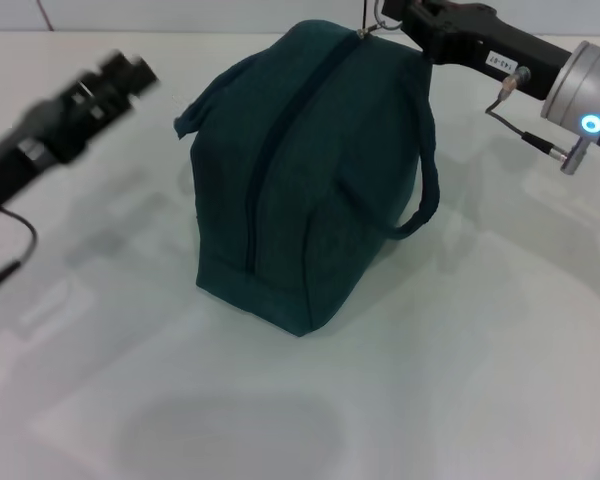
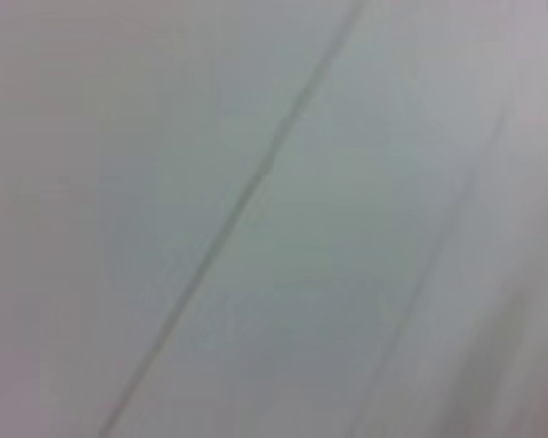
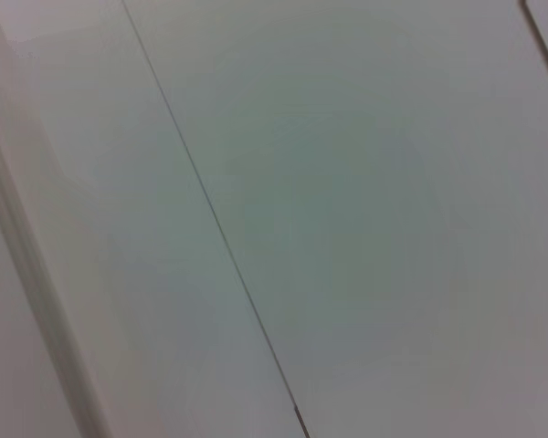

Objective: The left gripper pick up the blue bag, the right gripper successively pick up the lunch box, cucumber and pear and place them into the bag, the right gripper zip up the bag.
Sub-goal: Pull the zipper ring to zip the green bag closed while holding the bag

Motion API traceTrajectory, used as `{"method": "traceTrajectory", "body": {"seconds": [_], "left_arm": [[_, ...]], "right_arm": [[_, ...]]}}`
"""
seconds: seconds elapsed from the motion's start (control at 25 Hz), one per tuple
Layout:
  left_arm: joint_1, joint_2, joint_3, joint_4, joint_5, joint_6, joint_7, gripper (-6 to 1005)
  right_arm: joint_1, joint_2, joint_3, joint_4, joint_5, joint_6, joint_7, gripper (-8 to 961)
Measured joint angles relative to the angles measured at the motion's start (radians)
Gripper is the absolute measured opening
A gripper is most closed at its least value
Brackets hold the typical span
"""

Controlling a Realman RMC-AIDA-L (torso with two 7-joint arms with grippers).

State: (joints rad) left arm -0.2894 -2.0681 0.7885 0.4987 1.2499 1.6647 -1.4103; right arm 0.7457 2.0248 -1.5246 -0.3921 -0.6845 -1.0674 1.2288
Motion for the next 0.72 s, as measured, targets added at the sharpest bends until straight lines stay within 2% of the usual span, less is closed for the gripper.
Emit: {"method": "traceTrajectory", "body": {"seconds": [0.12, 0.24, 0.28, 0.32, 0.44, 0.6, 0.72], "left_arm": [[-0.024, 0.020, -0.024, 0.003, -0.023, -0.004, -0.041, 570], [-0.071, 0.050, -0.026, 0.018, -0.013, -0.017, -0.091, 808], [-0.096, 0.063, -0.026, 0.052, 0.013, -0.038, -0.126, 822], [-0.096, 0.063, -0.026, 0.052, 0.013, -0.038, -0.126, 835], [-0.130, 0.077, -0.026, 0.146, 0.078, -0.097, -0.202, 876], [-0.186, 0.103, -0.026, 0.285, 0.196, -0.168, -0.320, 875], [-0.233, 0.125, -0.018, 0.389, 0.301, -0.172, -0.422, 874]], "right_arm": [[-0.004, 0.000, 0.001, 0.000, 0.001, -0.003, -0.004, 77], [-0.010, -0.001, 0.001, -0.002, 0.001, -0.005, -0.005, 77], [-0.015, -0.002, 0.002, -0.005, 0.001, -0.014, -0.006, 77], [-0.016, -0.002, 0.003, -0.006, 0.001, -0.018, -0.006, 78], [-0.018, -0.002, 0.004, -0.005, 0.001, -0.030, -0.008, 78], [-0.026, -0.002, 0.011, -0.003, 0.001, -0.045, -0.015, 79], [-0.031, -0.002, 0.021, 0.002, 0.000, -0.057, -0.016, 80]]}}
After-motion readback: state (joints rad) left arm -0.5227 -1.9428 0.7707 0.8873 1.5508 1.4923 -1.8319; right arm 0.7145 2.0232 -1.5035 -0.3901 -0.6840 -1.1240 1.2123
